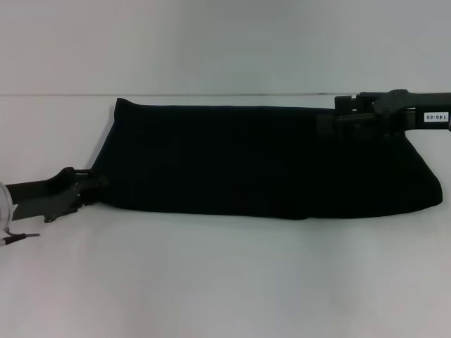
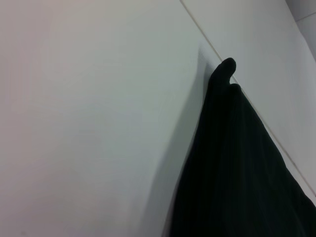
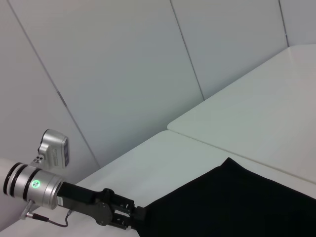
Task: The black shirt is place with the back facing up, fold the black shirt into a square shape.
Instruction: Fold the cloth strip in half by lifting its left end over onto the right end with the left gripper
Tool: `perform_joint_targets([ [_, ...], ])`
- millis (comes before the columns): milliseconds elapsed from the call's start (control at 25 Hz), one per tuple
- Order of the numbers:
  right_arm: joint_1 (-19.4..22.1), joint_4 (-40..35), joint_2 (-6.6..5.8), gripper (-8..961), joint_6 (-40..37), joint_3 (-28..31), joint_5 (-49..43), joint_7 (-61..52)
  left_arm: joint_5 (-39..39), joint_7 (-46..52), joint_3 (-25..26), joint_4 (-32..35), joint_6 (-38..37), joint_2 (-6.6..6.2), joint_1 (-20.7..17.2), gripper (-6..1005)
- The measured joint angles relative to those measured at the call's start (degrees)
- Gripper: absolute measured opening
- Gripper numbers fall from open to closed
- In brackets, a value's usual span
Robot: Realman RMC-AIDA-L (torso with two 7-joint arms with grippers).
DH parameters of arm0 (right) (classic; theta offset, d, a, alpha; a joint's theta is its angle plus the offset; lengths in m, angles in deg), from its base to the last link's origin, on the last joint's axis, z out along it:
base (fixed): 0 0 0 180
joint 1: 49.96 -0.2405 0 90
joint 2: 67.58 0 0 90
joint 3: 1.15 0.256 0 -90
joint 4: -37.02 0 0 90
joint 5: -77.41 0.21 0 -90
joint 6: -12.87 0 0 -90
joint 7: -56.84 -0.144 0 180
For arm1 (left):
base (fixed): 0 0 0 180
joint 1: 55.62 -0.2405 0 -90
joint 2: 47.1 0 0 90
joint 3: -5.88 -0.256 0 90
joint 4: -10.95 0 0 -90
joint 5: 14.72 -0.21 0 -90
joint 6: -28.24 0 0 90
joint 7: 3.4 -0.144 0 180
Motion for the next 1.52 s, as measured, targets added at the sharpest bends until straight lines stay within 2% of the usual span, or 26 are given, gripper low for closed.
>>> perform_joint_targets([
  [320,0.23,0.00,0.05,928,0.00,0.00,0.06,0.00,-1.21,-0.08,-0.02,-0.04,1.19,-0.09,0.68,400],
  [520,0.36,0.00,0.18,928,0.00,0.00,0.16,0.00,-1.29,-0.41,-1.41,-0.23,3.32,-0.14,0.88,161],
  [760,0.36,0.36,0.58,927,0.09,0.58,0.18,0.25,-1.09,-3.35,-2.12,0.69,3.50,0.12,0.31,34],
  [960,0.36,0.50,1.73,927,0.13,1.89,0.18,0.42,0.25,-7.84,-1.60,4.54,0.36,0.35,-2.68,34],
  [1320,0.40,0.61,4.49,926,4.63,2.48,2.44,0.66,0.99,-14.07,-1.39,17.76,-7.32,0.74,-10.95,35],
  [1520,0.27,0.79,5.90,922,7.71,2.08,4.12,1.05,0.24,-17.73,2.91,23.53,-12.06,0.00,-14.99,36],
])
